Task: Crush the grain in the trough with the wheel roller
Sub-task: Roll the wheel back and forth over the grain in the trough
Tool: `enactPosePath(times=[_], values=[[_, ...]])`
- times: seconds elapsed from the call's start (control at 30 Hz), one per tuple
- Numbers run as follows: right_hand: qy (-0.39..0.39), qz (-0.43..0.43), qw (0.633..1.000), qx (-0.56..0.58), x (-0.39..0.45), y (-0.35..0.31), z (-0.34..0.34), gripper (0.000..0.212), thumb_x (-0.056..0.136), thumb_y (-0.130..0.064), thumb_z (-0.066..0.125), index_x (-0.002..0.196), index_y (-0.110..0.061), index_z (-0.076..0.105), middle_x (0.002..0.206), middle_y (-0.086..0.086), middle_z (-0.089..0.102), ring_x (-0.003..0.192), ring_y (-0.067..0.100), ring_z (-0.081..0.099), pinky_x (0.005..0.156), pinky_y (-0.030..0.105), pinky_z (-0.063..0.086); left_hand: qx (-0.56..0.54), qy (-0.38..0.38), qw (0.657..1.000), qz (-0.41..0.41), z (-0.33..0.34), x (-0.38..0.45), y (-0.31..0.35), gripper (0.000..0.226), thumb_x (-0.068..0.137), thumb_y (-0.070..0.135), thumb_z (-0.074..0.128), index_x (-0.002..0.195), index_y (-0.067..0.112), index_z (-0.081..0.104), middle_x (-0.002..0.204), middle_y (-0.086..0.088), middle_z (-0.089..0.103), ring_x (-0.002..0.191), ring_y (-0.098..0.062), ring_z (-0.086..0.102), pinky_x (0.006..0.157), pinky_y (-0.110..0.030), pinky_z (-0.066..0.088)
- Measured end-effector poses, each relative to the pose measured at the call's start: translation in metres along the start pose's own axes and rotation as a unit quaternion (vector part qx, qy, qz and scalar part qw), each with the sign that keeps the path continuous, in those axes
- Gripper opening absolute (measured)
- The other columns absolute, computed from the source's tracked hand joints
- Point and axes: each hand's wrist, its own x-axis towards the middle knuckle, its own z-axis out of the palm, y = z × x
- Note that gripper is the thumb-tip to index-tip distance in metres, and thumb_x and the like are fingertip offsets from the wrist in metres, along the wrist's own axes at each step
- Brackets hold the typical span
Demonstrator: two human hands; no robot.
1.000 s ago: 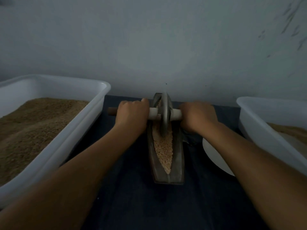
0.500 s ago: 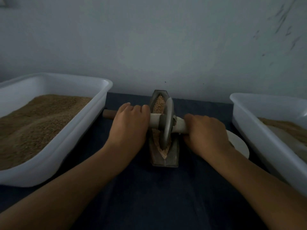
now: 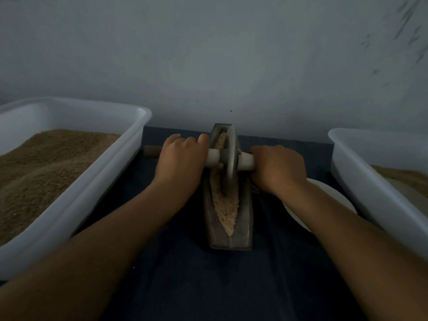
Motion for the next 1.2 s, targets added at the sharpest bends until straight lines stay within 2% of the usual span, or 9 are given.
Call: enactPosePath(times=[0.17,0.27,0.5,0.63,0.77,0.83,0.9,1.07,1.2], values=[[-0.084,0.024,0.996,0.034,0.035,0.006,0.002,0.016,0.080,-0.036,0.065,0.094,-0.028,0.064,0.094,0.001,0.065,0.078,0.023,0.059,0.056,0.026,0.033,0.006,-0.002,1.000,0.007,0.011,0.036,-0.007,0.025,0.087,0.018,0.062,0.105,0.018,0.045,0.091,-0.004,0.066,0.079,-0.025,0.063,0.070,-0.034,0.033],[-0.112,0.023,0.993,0.026,0.051,0.006,0.000,0.016,0.083,-0.036,0.067,0.096,-0.026,0.065,0.087,0.000,0.061,0.065,0.017,0.050,0.052,0.023,0.031,-0.002,-0.014,1.000,-0.003,0.018,0.046,-0.010,0.023,0.089,0.016,0.060,0.107,0.016,0.046,0.093,-0.006,0.066,0.080,-0.026,0.064,0.069,-0.034,0.033],[-0.078,0.016,0.997,0.014,0.047,0.004,0.002,0.018,0.082,-0.034,0.068,0.099,-0.027,0.068,0.094,0.001,0.066,0.070,0.019,0.052,0.049,0.022,0.024,-0.019,-0.030,0.999,-0.028,0.017,0.041,-0.009,0.018,0.090,0.018,0.060,0.103,0.015,0.049,0.093,-0.008,0.067,0.081,-0.026,0.065,0.065,-0.034,0.035],[-0.046,0.002,0.999,0.024,0.020,0.007,0.004,0.014,0.080,-0.035,0.067,0.092,-0.027,0.064,0.091,0.002,0.067,0.082,0.025,0.064,0.057,0.026,0.032,-0.023,0.041,0.999,-0.008,0.011,0.017,0.000,0.014,0.089,0.019,0.061,0.097,0.018,0.050,0.091,-0.004,0.067,0.080,-0.022,0.063,0.083,-0.032,0.040],[0.012,-0.018,1.000,0.019,-0.009,0.003,0.001,0.020,0.080,-0.040,0.066,0.084,-0.027,0.052,0.079,0.000,0.062,0.071,0.025,0.058,0.049,0.028,0.019,-0.065,0.084,0.994,-0.003,0.003,-0.010,0.005,0.014,0.086,0.015,0.063,0.092,0.019,0.051,0.083,-0.001,0.065,0.076,-0.019,0.060,0.108,-0.034,0.033],[0.042,-0.026,0.999,0.012,-0.022,0.000,-0.002,0.019,0.081,-0.036,0.067,0.085,-0.023,0.053,0.076,-0.001,0.061,0.063,0.022,0.051,0.049,0.029,0.014,-0.092,0.096,0.991,-0.001,-0.002,-0.022,0.007,0.017,0.081,0.013,0.067,0.091,0.018,0.053,0.082,-0.002,0.065,0.078,-0.020,0.060,0.111,-0.036,0.032],[0.065,-0.027,0.997,0.015,-0.034,-0.002,-0.004,0.014,0.081,-0.027,0.067,0.085,-0.021,0.055,0.074,-0.002,0.059,0.058,0.018,0.042,0.054,0.030,0.020,-0.121,0.113,0.986,-0.002,-0.008,-0.032,0.008,0.018,0.078,0.009,0.068,0.090,0.016,0.057,0.081,-0.004,0.065,0.079,-0.023,0.061,0.111,-0.038,0.033],[0.100,-0.043,0.992,0.057,-0.061,-0.005,-0.017,0.015,0.080,-0.022,0.068,0.094,-0.019,0.064,0.078,0.000,0.063,0.067,0.022,0.055,0.063,0.030,0.025,-0.148,0.111,0.983,0.005,-0.026,-0.052,0.007,0.023,0.075,0.009,0.073,0.096,0.014,0.064,0.086,-0.004,0.069,0.085,-0.024,0.064,0.112,-0.037,0.034],[0.099,-0.053,0.991,0.079,-0.069,-0.003,-0.023,0.017,0.080,-0.024,0.069,0.096,-0.020,0.064,0.080,0.000,0.063,0.070,0.023,0.056,0.064,0.031,0.028,-0.165,0.115,0.979,0.014,-0.035,-0.060,0.006,0.031,0.072,0.007,0.076,0.101,0.013,0.067,0.096,-0.005,0.072,0.093,-0.024,0.066,0.111,-0.037,0.033]])
